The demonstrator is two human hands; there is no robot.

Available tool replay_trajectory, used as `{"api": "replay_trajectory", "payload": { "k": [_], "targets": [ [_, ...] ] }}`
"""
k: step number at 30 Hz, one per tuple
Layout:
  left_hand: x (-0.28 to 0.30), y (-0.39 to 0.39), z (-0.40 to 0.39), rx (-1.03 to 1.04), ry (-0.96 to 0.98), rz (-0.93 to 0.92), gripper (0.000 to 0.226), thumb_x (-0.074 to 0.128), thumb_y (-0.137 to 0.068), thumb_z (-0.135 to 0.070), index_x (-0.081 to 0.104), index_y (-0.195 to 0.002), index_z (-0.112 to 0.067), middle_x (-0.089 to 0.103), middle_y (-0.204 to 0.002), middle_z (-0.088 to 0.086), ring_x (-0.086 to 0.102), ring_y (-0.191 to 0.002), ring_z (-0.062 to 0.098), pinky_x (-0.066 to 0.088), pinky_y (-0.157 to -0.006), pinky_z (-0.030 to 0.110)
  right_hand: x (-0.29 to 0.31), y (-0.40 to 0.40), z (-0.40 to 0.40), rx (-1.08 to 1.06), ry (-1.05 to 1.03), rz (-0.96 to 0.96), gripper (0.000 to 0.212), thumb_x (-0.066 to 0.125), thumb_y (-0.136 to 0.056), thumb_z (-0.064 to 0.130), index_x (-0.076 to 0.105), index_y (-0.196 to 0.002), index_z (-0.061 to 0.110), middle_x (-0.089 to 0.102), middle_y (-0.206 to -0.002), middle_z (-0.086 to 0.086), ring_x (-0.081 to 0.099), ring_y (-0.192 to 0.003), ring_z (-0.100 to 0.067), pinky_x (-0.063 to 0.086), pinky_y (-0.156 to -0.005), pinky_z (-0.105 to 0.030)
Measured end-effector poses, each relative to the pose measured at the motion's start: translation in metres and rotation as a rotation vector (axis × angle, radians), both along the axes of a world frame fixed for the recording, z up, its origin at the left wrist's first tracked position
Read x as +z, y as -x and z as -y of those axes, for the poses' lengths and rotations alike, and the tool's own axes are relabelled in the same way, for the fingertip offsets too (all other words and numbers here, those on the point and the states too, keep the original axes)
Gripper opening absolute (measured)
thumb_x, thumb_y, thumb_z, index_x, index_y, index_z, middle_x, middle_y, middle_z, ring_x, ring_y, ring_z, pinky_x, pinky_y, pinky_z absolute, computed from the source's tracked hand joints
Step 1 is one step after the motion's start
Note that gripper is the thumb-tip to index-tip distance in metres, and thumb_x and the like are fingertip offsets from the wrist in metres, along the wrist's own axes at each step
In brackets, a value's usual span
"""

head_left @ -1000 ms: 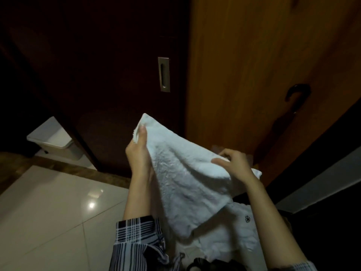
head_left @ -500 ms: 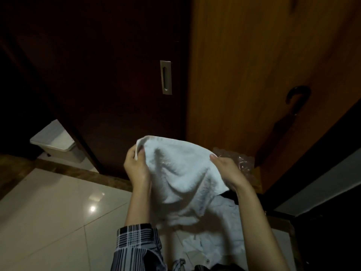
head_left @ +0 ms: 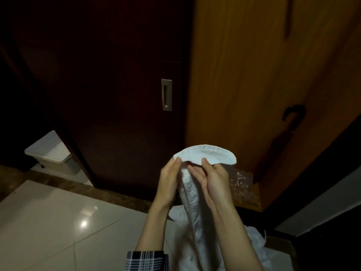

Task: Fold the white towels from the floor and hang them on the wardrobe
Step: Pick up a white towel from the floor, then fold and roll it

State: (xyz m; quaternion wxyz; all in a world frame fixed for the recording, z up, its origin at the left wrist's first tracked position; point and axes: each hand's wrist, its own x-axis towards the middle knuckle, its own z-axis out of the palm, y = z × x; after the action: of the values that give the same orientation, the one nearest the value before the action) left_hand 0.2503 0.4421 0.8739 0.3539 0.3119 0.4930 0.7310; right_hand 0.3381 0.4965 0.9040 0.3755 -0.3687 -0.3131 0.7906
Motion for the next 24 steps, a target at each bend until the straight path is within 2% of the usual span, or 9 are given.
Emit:
{"api": "replay_trajectory", "payload": {
  "k": [3, 7, 10, 13, 14, 16, 19, 21, 24],
  "targets": [
    [-0.003, -0.001, -0.004, -0.012, 0.026, -0.051, 0.027, 0.051, -0.089, -0.021, 0.061, -0.111, -0.01, 0.072, -0.094, -0.001, 0.068, -0.088, 0.007, 0.051, -0.071, 0.017, 0.002, -0.001, -0.006, 0.023, 0.013, 0.003, 0.015, 0.049, -0.097, 0.006, 0.054, -0.11, 0.001, 0.069, -0.093, -0.016, 0.072, -0.085, -0.023, 0.06, -0.073, -0.03],
    [-0.007, 0.001, -0.011, 0.042, 0.049, -0.049, 0.018, 0.047, -0.095, -0.013, 0.064, -0.1, -0.011, 0.072, -0.087, 0.0, 0.068, -0.081, 0.009, 0.052, -0.069, 0.019, 0.003, -0.008, -0.02, 0.113, -0.022, 0.082, 0.02, 0.052, -0.096, 0.008, 0.055, -0.111, -0.005, 0.071, -0.095, -0.021, 0.072, -0.085, -0.026, 0.06, -0.07, -0.029],
    [-0.009, 0.0, -0.015, 0.073, 0.08, -0.084, 0.02, 0.045, -0.097, -0.012, 0.065, -0.094, -0.013, 0.071, -0.08, -0.001, 0.065, -0.076, 0.008, 0.051, -0.069, 0.02, 0.001, -0.013, -0.028, 0.191, -0.119, 0.335, 0.025, 0.057, -0.095, 0.027, 0.061, -0.088, 0.003, 0.071, -0.069, -0.009, 0.069, -0.06, -0.017, 0.057, -0.054, -0.024],
    [-0.01, 0.001, -0.016, 0.023, 0.106, -0.159, 0.021, 0.044, -0.099, -0.012, 0.065, -0.098, -0.01, 0.069, -0.088, 0.005, 0.064, -0.081, 0.011, 0.052, -0.072, 0.022, -0.009, -0.02, -0.04, 0.039, -0.223, 0.604, 0.045, 0.053, -0.094, 0.043, 0.057, -0.069, 0.006, 0.058, -0.054, -0.007, 0.056, -0.046, -0.019, 0.046, -0.047, -0.026],
    [-0.01, 0.002, -0.017, 0.01, 0.112, -0.173, 0.021, 0.044, -0.099, -0.011, 0.065, -0.099, -0.01, 0.069, -0.091, 0.007, 0.064, -0.084, 0.012, 0.051, -0.074, 0.022, -0.012, -0.022, -0.044, -0.033, -0.283, 0.726, 0.048, 0.051, -0.094, 0.045, 0.059, -0.074, 0.003, 0.058, -0.06, -0.009, 0.058, -0.053, -0.025, 0.046, -0.051, -0.029],
    [-0.009, 0.006, -0.016, 0.006, 0.119, -0.193, 0.021, 0.044, -0.099, -0.01, 0.065, -0.097, -0.013, 0.068, -0.092, 0.005, 0.064, -0.086, 0.01, 0.051, -0.076, 0.02, -0.018, -0.029, -0.053, -0.148, -0.433, 0.922, 0.044, 0.051, -0.093, 0.046, 0.055, -0.101, 0.003, 0.057, -0.092, -0.011, 0.058, -0.081, -0.029, 0.043, -0.065, -0.032],
    [-0.008, 0.016, -0.015, 0.012, 0.129, -0.24, 0.021, 0.045, -0.099, -0.01, 0.065, -0.095, -0.015, 0.067, -0.091, 0.002, 0.063, -0.085, 0.006, 0.05, -0.076, 0.02, -0.024, -0.044, -0.059, 0.044, -0.733, 0.876, 0.06, 0.055, -0.087, 0.051, 0.034, -0.135, 0.022, 0.034, -0.139, -0.001, 0.036, -0.127, -0.02, 0.035, -0.1, -0.038],
    [-0.009, 0.024, -0.012, 0.018, 0.129, -0.251, 0.021, 0.044, -0.099, -0.01, 0.065, -0.096, -0.014, 0.066, -0.091, 0.002, 0.063, -0.084, 0.005, 0.05, -0.075, 0.019, -0.03, -0.05, -0.061, 0.207, -0.822, 0.754, 0.062, 0.063, -0.076, 0.051, 0.04, -0.13, 0.034, 0.032, -0.141, 0.008, 0.029, -0.13, -0.011, 0.029, -0.106, -0.037],
    [-0.011, 0.034, -0.006, 0.02, 0.113, -0.259, 0.021, 0.043, -0.098, -0.008, 0.064, -0.097, -0.007, 0.065, -0.089, 0.003, 0.061, -0.081, 0.004, 0.049, -0.072, 0.016, -0.042, -0.052, -0.071, 0.298, -0.968, 0.771, 0.029, 0.077, -0.075, 0.031, 0.057, -0.095, 0.039, 0.04, -0.135, 0.012, 0.035, -0.131, -0.012, 0.031, -0.108, -0.038]
  ]
}}
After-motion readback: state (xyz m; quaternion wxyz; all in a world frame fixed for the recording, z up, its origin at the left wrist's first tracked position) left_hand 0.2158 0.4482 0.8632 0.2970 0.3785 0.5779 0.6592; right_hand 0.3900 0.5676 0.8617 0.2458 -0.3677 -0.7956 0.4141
